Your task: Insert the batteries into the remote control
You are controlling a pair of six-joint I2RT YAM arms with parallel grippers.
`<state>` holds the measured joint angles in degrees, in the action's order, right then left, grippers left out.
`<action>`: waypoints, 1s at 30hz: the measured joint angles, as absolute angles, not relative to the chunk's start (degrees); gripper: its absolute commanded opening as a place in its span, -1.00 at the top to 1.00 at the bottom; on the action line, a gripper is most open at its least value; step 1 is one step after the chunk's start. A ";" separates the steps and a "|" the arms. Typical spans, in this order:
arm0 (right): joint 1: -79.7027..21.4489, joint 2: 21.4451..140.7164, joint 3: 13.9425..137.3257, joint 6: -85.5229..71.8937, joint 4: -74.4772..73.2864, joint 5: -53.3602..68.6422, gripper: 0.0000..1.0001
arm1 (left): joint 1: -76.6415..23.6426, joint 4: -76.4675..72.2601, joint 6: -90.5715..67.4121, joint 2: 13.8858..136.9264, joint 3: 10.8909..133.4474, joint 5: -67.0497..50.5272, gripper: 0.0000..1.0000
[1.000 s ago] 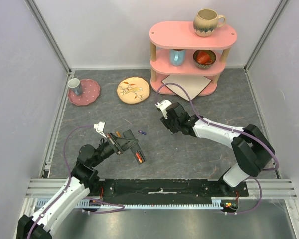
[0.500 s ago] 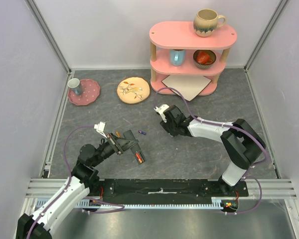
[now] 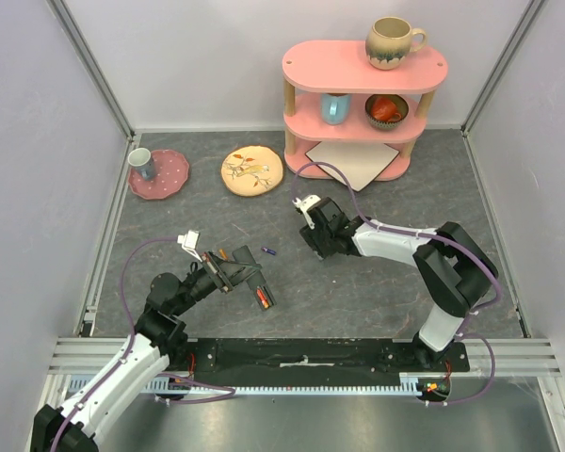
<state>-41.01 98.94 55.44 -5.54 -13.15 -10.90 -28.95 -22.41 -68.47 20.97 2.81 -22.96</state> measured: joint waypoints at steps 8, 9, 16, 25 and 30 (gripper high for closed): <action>-40.97 98.08 56.60 -9.54 -15.99 -11.90 -0.46 | -28.95 -22.57 -68.47 21.23 2.81 -22.98 0.96; -40.97 97.62 56.82 -10.46 -16.40 -12.19 -0.45 | -28.95 -22.63 -68.47 21.21 2.81 -22.98 0.96; -40.97 90.19 57.34 -29.74 -18.61 -19.77 -0.28 | -28.95 -22.70 -68.49 20.47 2.81 -22.83 0.96; -41.41 87.07 51.22 -60.53 -19.55 -22.55 -0.19 | -28.95 -22.94 -68.49 20.97 2.81 -22.83 0.96; -41.78 88.88 50.81 -67.85 -20.51 -22.55 -0.18 | -28.95 -23.24 -68.49 21.12 2.81 -22.83 0.96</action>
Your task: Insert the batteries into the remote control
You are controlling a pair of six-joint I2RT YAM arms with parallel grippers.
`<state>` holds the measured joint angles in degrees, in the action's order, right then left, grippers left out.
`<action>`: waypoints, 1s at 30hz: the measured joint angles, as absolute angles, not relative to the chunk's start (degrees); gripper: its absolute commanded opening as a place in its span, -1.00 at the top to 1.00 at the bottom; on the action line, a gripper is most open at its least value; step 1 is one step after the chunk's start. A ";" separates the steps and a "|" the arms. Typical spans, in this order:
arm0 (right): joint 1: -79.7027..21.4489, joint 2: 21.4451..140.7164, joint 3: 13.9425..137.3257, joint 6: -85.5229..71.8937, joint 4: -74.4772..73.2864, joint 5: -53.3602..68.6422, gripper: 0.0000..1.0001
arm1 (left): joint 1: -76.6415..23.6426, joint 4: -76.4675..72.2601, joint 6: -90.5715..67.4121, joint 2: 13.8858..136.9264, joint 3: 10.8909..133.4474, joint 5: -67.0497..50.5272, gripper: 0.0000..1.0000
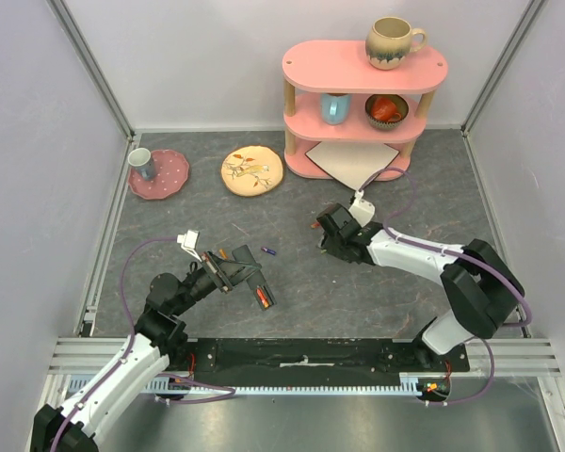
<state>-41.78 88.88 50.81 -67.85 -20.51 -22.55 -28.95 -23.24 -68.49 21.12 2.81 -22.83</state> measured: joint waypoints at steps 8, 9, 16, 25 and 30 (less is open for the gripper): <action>-41.78 93.78 51.18 -72.42 -20.51 -22.04 -0.10 | -28.95 -24.16 -68.49 21.34 2.81 -22.90 0.96; -41.78 94.32 51.24 -72.55 -20.60 -22.04 -0.10 | -28.95 -24.16 -68.49 21.34 2.81 -22.90 0.96; -41.78 95.35 52.42 -72.90 -20.75 -22.00 -0.04 | -28.95 -24.16 -68.49 21.15 2.81 -22.92 0.96; -41.74 98.45 55.96 -70.02 -21.98 -22.35 0.15 | -28.95 -24.14 -68.51 20.93 2.81 -23.03 0.96; -41.60 100.33 58.15 -66.13 -22.57 -22.39 0.28 | -28.95 -24.14 -68.51 20.10 2.81 -23.00 0.96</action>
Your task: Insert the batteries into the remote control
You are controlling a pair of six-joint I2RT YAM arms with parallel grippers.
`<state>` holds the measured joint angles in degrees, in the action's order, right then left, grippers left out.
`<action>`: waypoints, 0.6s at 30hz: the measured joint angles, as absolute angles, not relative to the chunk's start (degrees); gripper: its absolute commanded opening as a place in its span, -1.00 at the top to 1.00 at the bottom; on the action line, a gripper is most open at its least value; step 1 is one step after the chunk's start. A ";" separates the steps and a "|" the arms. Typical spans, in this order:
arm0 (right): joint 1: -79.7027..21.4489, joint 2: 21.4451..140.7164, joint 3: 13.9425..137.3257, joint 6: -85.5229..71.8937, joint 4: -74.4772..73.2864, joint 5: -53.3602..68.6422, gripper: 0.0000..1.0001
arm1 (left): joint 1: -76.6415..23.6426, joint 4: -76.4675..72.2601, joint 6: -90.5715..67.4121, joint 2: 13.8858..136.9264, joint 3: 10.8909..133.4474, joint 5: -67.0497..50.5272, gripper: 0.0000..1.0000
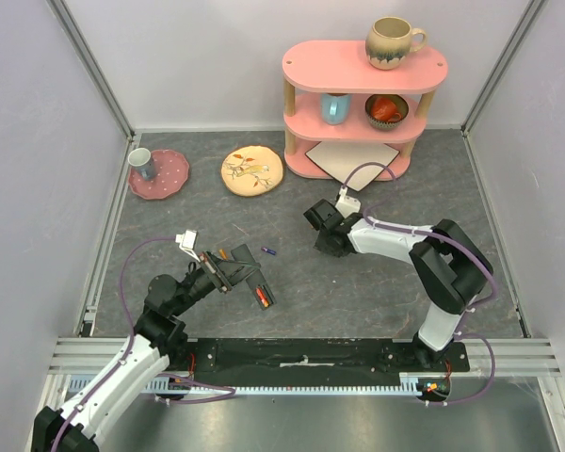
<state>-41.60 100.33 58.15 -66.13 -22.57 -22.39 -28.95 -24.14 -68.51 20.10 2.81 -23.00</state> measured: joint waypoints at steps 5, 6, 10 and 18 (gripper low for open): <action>-41.50 101.01 59.00 -62.24 -23.31 -22.17 0.40 | -28.95 -24.14 -68.51 19.88 2.81 -23.00 0.96; -41.50 101.03 59.00 -61.56 -23.33 -22.13 0.43 | -28.95 -24.14 -68.51 19.88 2.81 -23.00 0.96; -41.50 101.21 59.29 -58.17 -23.66 -21.91 0.47 | -28.95 -24.16 -68.51 19.88 2.81 -23.00 0.96; -41.47 101.21 59.70 -47.77 -25.26 -22.00 0.53 | -28.95 -24.16 -68.51 20.05 2.81 -23.00 0.96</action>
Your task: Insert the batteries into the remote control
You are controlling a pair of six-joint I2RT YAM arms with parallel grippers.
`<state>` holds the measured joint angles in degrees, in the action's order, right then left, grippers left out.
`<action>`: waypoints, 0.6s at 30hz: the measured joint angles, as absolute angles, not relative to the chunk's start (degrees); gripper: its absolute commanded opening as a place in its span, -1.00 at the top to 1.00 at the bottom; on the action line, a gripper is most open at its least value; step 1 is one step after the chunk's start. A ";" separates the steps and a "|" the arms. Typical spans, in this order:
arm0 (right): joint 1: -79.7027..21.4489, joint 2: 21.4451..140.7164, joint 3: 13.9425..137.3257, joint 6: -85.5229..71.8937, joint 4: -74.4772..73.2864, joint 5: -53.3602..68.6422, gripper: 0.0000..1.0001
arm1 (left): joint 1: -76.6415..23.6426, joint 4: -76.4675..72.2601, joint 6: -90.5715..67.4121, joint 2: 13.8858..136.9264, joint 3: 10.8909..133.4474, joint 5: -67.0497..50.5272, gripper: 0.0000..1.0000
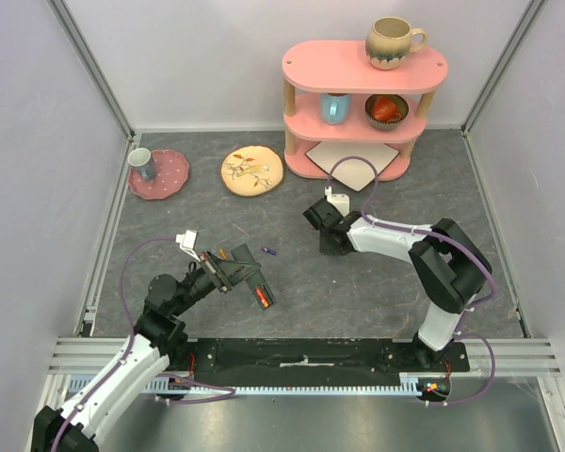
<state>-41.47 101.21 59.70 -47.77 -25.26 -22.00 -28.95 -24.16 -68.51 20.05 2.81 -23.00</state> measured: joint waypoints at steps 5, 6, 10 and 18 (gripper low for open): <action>-41.45 100.71 59.46 -41.95 -26.37 -22.52 0.39 | -28.95 -24.21 -68.51 20.99 2.81 -23.00 0.96; -41.43 100.60 59.40 -41.32 -26.59 -22.59 0.35 | -28.95 -24.25 -68.51 21.30 2.81 -23.00 0.96; -41.41 100.31 59.20 -38.39 -26.96 -22.65 0.23 | -28.95 -24.45 -68.53 21.87 2.81 -22.98 0.96; -41.36 100.31 59.42 -36.07 -27.05 -22.50 -0.09 | -28.95 -24.60 -68.51 22.70 2.81 -22.87 0.96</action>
